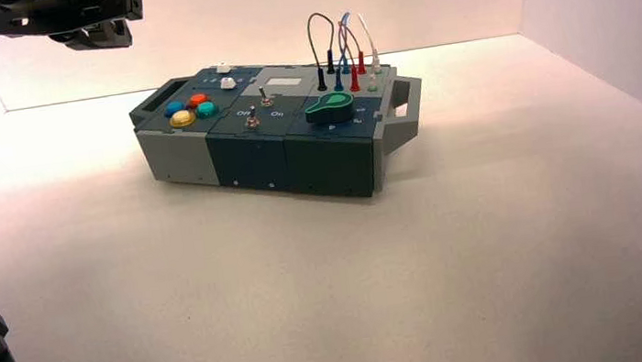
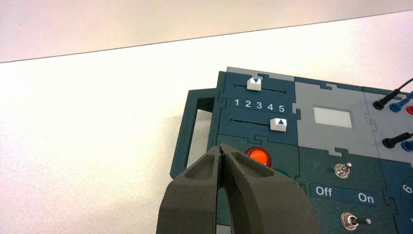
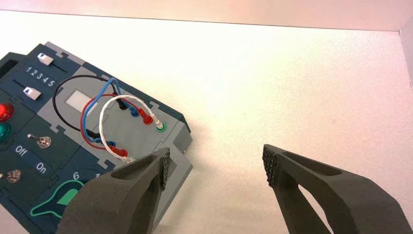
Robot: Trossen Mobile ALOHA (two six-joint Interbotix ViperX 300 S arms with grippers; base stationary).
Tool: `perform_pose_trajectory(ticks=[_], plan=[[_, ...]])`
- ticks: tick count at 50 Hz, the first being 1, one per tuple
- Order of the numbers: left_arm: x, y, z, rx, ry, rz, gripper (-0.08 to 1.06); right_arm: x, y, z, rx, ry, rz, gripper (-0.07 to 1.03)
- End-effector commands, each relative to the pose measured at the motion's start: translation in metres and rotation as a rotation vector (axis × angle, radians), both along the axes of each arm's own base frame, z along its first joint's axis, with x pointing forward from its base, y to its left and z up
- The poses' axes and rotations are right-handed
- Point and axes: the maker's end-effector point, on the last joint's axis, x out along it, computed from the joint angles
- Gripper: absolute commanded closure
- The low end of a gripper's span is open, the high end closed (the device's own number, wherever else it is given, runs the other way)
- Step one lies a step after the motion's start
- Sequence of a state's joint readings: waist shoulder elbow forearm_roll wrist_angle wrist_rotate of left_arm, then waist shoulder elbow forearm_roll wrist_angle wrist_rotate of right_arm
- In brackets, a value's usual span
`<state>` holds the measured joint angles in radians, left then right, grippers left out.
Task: Close right gripper.
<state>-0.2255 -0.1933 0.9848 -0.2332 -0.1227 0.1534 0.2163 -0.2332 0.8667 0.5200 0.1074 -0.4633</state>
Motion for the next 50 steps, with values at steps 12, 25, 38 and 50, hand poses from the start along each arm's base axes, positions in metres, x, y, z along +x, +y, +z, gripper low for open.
perform_pose_trajectory(ticks=[12, 25, 38, 50], plan=[[0.0085, -0.0034, 0.0139, -0.007, -0.042, -0.005, 1.01, 0.0079, 0.0030, 0.0151, 0.008, -0.043, 0.002, -0.03], [0.0083, -0.0034, 0.0159, -0.008, -0.047, -0.006, 1.01, 0.0068, 0.0045, 0.0210, 0.026, -0.040, 0.002, -0.02], [0.0083, -0.0034, 0.0159, -0.008, -0.047, -0.006, 1.01, 0.0045, 0.0056, 0.0230, 0.046, -0.033, -0.004, -0.02], [0.0086, -0.0036, 0.0163, -0.008, -0.047, -0.006, 1.01, 0.0038, 0.0072, 0.0185, 0.048, -0.014, 0.001, 0.31]])
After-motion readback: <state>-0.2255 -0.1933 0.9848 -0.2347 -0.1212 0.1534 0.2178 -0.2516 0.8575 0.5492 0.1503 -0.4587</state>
